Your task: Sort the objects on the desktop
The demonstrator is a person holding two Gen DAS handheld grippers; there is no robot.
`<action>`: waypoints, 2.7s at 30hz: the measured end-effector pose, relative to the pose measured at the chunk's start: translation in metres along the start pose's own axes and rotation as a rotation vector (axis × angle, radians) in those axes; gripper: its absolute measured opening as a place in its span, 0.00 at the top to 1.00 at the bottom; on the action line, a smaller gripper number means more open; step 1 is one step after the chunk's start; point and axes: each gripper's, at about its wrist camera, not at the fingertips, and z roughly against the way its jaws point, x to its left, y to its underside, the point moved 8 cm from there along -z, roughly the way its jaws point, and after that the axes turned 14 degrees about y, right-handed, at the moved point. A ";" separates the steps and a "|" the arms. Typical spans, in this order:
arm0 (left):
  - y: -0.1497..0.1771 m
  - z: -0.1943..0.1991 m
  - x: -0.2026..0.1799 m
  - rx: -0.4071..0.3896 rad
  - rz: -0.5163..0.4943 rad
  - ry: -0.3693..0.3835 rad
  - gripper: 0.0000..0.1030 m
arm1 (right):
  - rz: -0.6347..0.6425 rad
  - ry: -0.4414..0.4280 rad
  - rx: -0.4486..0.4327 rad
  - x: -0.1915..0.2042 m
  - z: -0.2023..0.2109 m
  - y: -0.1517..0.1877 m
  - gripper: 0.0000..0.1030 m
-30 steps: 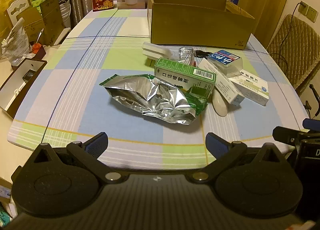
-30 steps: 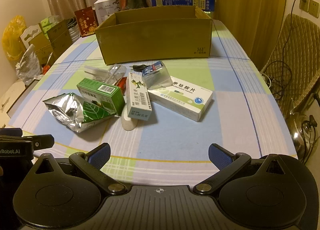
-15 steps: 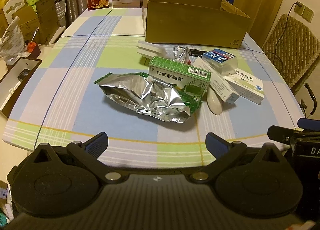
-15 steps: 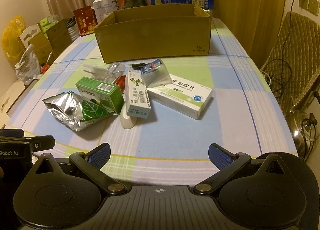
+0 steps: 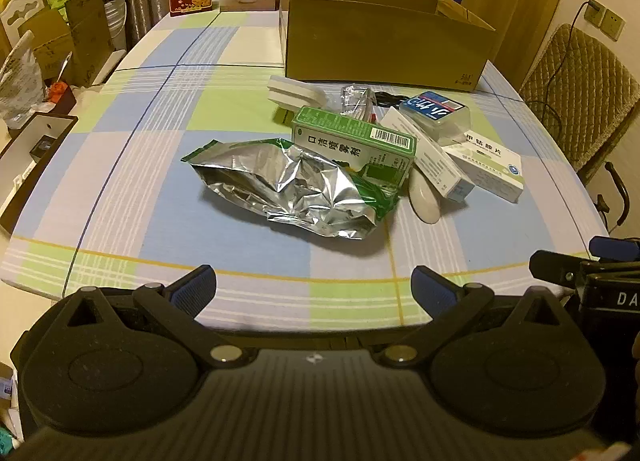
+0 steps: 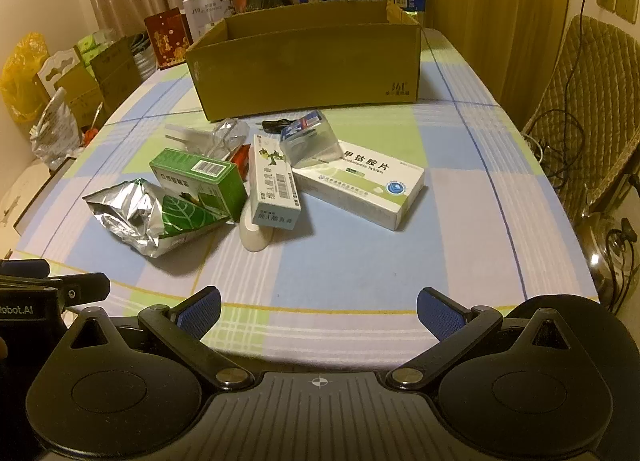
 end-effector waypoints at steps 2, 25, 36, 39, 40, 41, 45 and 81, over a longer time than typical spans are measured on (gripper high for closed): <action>0.000 0.000 0.000 0.002 0.000 0.006 0.01 | 0.001 0.000 0.002 0.000 0.000 0.000 0.02; -0.025 -0.007 0.016 0.089 -0.250 0.029 0.01 | 0.039 -0.077 -0.046 0.006 -0.002 -0.007 0.02; -0.041 -0.031 0.017 0.228 -0.667 0.100 0.02 | 0.171 -0.148 -0.068 0.024 -0.020 -0.040 0.02; -0.045 -0.038 0.019 0.253 -0.758 0.118 0.02 | 0.229 -0.158 -0.060 0.029 -0.030 -0.046 0.02; -0.047 -0.041 0.020 0.258 -0.787 0.123 0.02 | 0.247 -0.161 -0.057 0.031 -0.033 -0.048 0.02; -0.049 -0.044 0.020 0.265 -0.821 0.130 0.02 | 0.263 -0.166 -0.051 0.033 -0.038 -0.049 0.02; -0.051 -0.058 0.022 0.303 -0.920 0.165 0.02 | 0.288 -0.184 -0.011 0.037 -0.053 -0.053 0.02; -0.051 -0.128 0.024 0.592 -0.940 0.216 0.33 | 0.394 -0.170 0.150 0.052 -0.096 -0.063 0.62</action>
